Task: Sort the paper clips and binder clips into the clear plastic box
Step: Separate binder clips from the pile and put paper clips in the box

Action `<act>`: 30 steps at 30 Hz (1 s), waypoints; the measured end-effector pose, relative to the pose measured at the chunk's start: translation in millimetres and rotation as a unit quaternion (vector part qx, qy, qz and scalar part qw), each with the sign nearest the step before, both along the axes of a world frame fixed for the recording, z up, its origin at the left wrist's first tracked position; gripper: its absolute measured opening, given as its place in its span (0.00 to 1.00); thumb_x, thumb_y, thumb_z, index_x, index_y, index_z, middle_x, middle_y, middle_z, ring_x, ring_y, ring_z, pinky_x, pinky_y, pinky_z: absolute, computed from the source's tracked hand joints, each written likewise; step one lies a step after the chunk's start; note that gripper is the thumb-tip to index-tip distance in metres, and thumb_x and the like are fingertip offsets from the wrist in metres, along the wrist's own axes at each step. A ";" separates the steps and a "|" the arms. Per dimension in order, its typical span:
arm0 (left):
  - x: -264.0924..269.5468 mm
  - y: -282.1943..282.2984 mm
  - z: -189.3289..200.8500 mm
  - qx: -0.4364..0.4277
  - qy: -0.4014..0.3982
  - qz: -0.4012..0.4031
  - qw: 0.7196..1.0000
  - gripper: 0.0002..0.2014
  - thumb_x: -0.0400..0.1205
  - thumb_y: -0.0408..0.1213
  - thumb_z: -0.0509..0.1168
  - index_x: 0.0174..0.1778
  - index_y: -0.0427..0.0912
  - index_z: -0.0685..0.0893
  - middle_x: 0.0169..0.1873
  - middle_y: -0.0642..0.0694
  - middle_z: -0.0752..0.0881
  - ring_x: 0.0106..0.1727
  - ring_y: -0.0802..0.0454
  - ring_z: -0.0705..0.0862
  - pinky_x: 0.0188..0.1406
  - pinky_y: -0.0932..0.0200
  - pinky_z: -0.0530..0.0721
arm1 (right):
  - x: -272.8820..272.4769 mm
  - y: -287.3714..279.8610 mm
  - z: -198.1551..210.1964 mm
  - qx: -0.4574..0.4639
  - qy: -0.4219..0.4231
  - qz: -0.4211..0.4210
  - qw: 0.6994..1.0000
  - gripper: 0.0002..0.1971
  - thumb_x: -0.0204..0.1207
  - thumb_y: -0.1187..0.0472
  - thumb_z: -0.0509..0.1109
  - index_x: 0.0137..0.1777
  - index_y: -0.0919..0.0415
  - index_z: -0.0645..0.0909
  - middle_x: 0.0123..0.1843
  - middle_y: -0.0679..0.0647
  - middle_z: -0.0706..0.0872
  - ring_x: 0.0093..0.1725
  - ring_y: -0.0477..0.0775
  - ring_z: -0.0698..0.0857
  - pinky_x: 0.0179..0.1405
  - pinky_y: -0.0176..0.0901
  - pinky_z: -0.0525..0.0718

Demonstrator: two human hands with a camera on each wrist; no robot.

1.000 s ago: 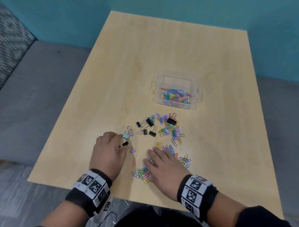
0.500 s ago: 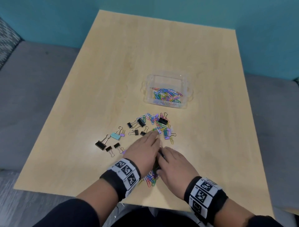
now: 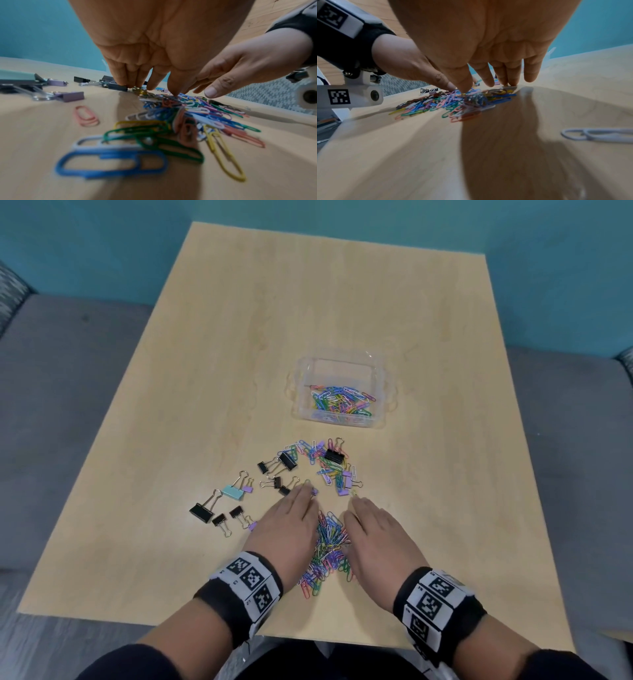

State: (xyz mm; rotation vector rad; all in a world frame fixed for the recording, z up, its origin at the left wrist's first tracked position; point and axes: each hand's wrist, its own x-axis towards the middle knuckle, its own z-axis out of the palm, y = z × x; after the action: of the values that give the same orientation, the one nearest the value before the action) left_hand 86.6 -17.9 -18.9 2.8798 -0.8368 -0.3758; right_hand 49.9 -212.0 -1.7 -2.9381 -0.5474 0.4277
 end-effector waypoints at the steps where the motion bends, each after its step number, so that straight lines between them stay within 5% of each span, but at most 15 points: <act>1: -1.5 0.3 0.1 0.002 0.000 0.004 1.000 0.25 0.82 0.44 0.54 0.71 0.33 0.75 0.75 0.33 0.70 0.76 0.38 0.70 0.70 0.45 0.76 | -2.6 0.2 0.6 -0.001 -0.003 -0.006 1.000 0.23 0.76 0.52 0.65 0.68 0.63 0.72 0.74 0.65 0.73 0.75 0.66 0.71 0.71 0.59 0.73; 5: -4.5 2.8 1.4 -0.001 0.005 0.023 1.000 0.26 0.81 0.46 0.59 0.71 0.32 0.75 0.73 0.32 0.73 0.74 0.37 0.73 0.69 0.43 0.77 | -12.1 1.6 1.1 0.004 0.001 -0.004 1.000 0.24 0.74 0.53 0.65 0.68 0.64 0.73 0.72 0.64 0.74 0.73 0.68 0.72 0.69 0.60 0.74; 13: -2.2 8.8 6.8 0.012 0.008 0.036 0.999 0.30 0.81 0.50 0.49 0.72 0.34 0.74 0.66 0.37 0.77 0.70 0.37 0.73 0.70 0.42 0.74 | -1.1 3.9 4.5 0.024 -0.011 0.001 1.000 0.25 0.75 0.52 0.62 0.70 0.63 0.72 0.72 0.61 0.74 0.74 0.65 0.70 0.70 0.59 0.73; 20: -8.2 13.9 17.9 0.024 -0.035 0.049 0.998 0.24 0.77 0.49 0.65 0.65 0.37 0.80 0.55 0.42 0.81 0.58 0.39 0.78 0.63 0.43 0.78 | -3.9 14.0 3.5 0.007 0.003 0.036 0.999 0.26 0.76 0.51 0.52 0.71 0.63 0.71 0.71 0.61 0.75 0.73 0.66 0.72 0.71 0.59 0.73; 26: -19.2 18.2 19.9 0.025 -0.026 0.046 0.998 0.22 0.79 0.49 0.56 0.63 0.39 0.80 0.54 0.43 0.81 0.59 0.40 0.78 0.64 0.43 0.77 | 2.4 10.0 2.6 0.014 -0.021 -0.030 0.999 0.21 0.73 0.55 0.68 0.64 0.61 0.75 0.73 0.65 0.74 0.74 0.67 0.72 0.70 0.60 0.75; 30: -22.4 17.8 17.4 0.013 -0.016 0.034 0.999 0.25 0.79 0.49 0.53 0.65 0.38 0.81 0.61 0.41 0.82 0.65 0.40 0.77 0.67 0.42 0.77 | 3.6 7.6 -0.9 -0.018 -0.019 -0.030 0.999 0.19 0.72 0.53 0.70 0.60 0.61 0.77 0.71 0.67 0.76 0.72 0.68 0.74 0.68 0.60 0.76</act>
State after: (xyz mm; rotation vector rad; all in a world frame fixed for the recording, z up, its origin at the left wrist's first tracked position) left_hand 64.2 -0.2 -1.5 2.9358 -0.7427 -0.3370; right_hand 53.6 -204.4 -2.6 -2.9940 -0.4580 0.3793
